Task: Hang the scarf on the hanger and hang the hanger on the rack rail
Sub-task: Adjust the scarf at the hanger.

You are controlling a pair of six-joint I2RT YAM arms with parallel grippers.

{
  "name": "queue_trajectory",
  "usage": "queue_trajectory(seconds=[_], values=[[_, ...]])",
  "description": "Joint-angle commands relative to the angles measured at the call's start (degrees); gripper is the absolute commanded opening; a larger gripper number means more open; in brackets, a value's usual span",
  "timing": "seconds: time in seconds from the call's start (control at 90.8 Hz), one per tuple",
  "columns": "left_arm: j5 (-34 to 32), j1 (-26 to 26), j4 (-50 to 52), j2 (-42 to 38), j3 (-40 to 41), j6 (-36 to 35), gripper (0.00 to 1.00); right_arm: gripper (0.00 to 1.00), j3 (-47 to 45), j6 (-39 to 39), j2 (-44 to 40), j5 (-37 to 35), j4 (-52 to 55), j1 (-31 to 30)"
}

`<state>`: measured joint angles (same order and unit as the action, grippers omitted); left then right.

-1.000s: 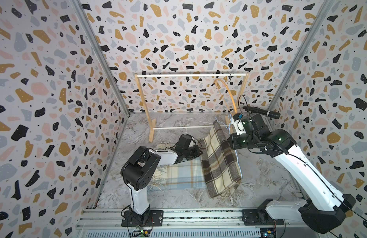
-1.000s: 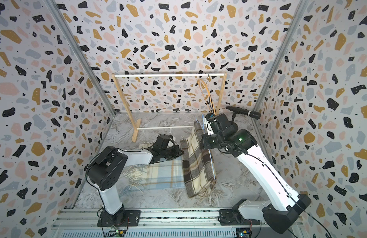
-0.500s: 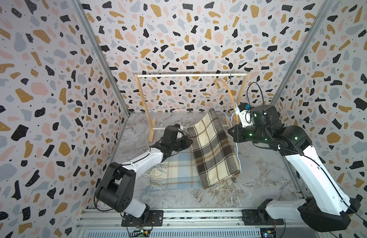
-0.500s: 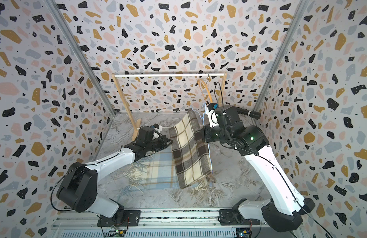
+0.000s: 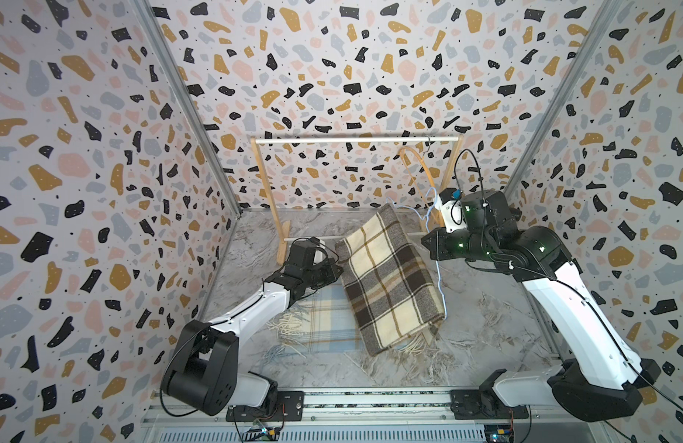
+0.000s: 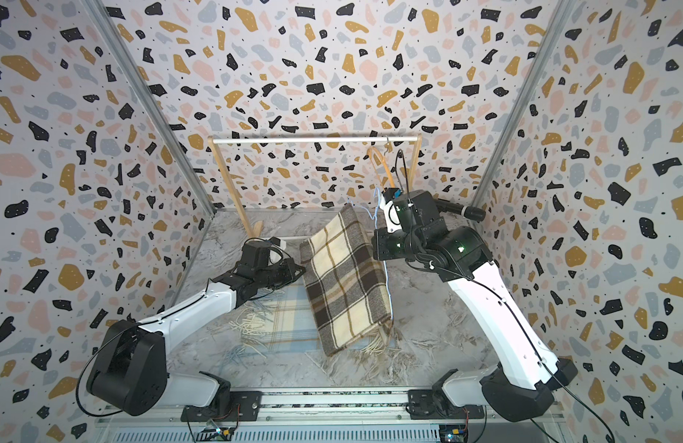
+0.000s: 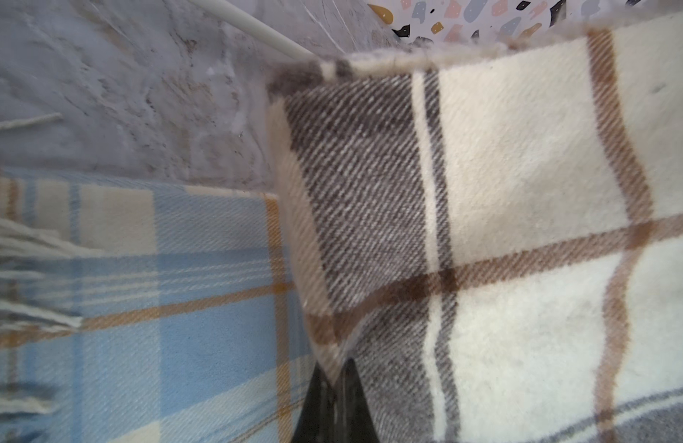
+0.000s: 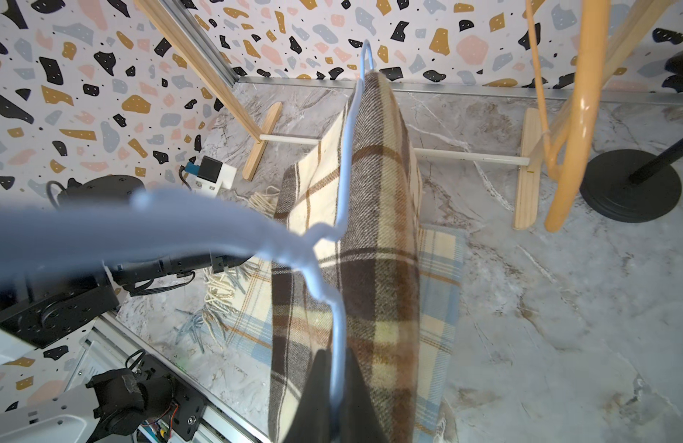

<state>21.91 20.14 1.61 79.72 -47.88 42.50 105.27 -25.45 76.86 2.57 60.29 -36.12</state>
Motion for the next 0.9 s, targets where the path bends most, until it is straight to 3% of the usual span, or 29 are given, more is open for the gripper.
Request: queue_trajectory(seconds=[0.0, 0.264, 0.495, 0.892], values=[[-1.6, -0.8, 0.5, -1.3, 1.6, -1.3, 0.00, 0.00, 3.6, 0.7, -2.1, -4.0, -1.5, 0.3], [-1.7, -1.0, 0.6, -3.0, 2.7, -0.6, 0.00, 0.00, 4.9, 1.1, -0.9, -5.9, -1.4, 0.5], [-1.7, -1.1, 1.5, -1.6, 1.2, -1.4, 0.00, 0.00, 7.1, 0.0, 0.8, 3.6, -2.3, 0.5], [-5.9, -5.0, 9.7, -10.6, 0.6, -5.1, 0.49, 0.00, 13.9, -2.2, 4.6, 8.1, -2.5, 0.5]])
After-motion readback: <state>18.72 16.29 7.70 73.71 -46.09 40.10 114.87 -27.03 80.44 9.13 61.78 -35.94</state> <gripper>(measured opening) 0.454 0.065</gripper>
